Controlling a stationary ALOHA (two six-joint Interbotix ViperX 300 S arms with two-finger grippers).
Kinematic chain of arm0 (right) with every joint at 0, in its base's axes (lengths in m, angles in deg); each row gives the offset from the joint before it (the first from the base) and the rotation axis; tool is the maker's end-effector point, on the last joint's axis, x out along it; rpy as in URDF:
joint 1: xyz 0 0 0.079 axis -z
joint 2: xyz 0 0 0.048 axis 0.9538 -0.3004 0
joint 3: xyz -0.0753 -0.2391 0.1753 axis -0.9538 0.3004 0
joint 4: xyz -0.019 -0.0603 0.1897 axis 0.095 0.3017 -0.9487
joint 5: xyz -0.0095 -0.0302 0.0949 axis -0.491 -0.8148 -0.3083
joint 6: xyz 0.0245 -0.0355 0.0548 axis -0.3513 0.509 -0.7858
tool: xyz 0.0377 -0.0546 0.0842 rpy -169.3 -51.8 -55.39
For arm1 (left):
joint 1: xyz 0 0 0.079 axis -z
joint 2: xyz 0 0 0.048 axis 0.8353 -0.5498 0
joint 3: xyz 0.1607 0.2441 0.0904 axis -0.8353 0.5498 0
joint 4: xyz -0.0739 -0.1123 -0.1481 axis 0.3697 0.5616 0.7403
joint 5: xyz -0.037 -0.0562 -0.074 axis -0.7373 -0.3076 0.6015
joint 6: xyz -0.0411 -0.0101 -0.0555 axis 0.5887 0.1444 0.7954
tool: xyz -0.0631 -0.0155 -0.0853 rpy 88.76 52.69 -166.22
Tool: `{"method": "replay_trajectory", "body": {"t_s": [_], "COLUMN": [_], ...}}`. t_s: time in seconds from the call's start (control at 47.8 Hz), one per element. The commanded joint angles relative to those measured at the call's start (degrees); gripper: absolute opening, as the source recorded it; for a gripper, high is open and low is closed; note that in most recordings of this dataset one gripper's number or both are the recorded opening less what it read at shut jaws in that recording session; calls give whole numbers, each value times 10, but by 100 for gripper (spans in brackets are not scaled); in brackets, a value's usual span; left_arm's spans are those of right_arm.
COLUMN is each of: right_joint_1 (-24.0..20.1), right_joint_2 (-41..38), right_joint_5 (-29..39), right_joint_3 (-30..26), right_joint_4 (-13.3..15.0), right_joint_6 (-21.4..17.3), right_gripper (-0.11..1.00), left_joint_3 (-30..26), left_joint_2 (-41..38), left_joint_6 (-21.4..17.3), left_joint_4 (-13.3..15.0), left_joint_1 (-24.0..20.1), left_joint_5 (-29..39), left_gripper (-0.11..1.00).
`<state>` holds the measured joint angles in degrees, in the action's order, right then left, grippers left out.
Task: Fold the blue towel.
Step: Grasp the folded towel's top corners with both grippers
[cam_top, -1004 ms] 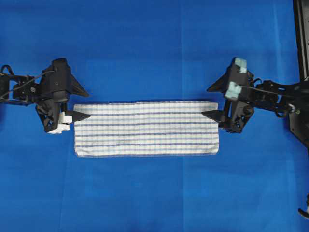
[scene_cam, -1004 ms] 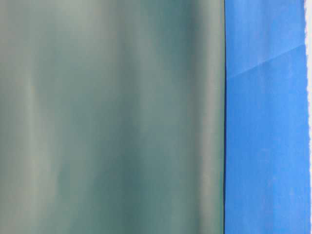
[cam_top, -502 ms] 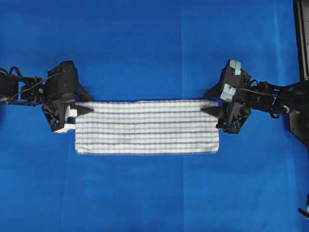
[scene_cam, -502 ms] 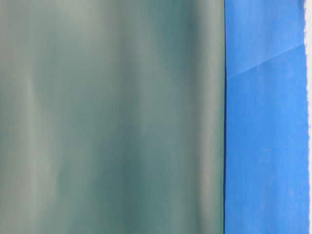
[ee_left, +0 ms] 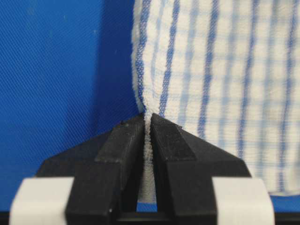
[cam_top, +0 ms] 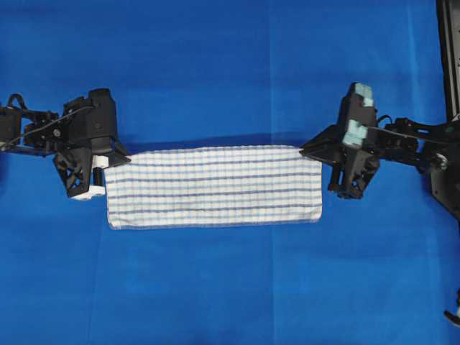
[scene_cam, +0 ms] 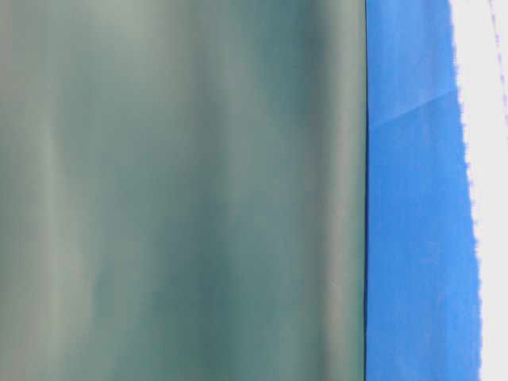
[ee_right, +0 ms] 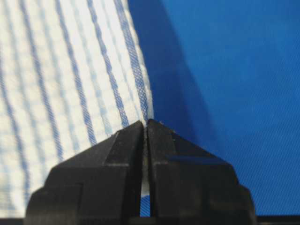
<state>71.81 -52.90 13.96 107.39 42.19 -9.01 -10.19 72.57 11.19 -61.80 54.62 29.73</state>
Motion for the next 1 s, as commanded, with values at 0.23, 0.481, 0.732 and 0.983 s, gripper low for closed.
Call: {"method": "replay_trajectory", "body": {"t_s": [0.23,0.481,0.732,0.983], "right_joint_1": [11,18,84,154], "right_joint_2": [126,149,146,102], "right_joint_5": [50,62,63,76], "right_joint_3": [-8,-11,-50,-119], "right_joint_4": [1,2,3,2], "right_joint_6": [25,26,48,101], "right_gripper": [-5,-5,-5,-5], "left_joint_3": [-41,-50,-107,-219], "left_joint_2": [127,120,46,-70], "left_joint_6": [4,31,54,54], "left_joint_4": [1,2,2,2], "left_joint_1": [11,32,80,101], "left_joint_5": [65,47,-69,-86], "left_gripper": [3,3,3,3]}}
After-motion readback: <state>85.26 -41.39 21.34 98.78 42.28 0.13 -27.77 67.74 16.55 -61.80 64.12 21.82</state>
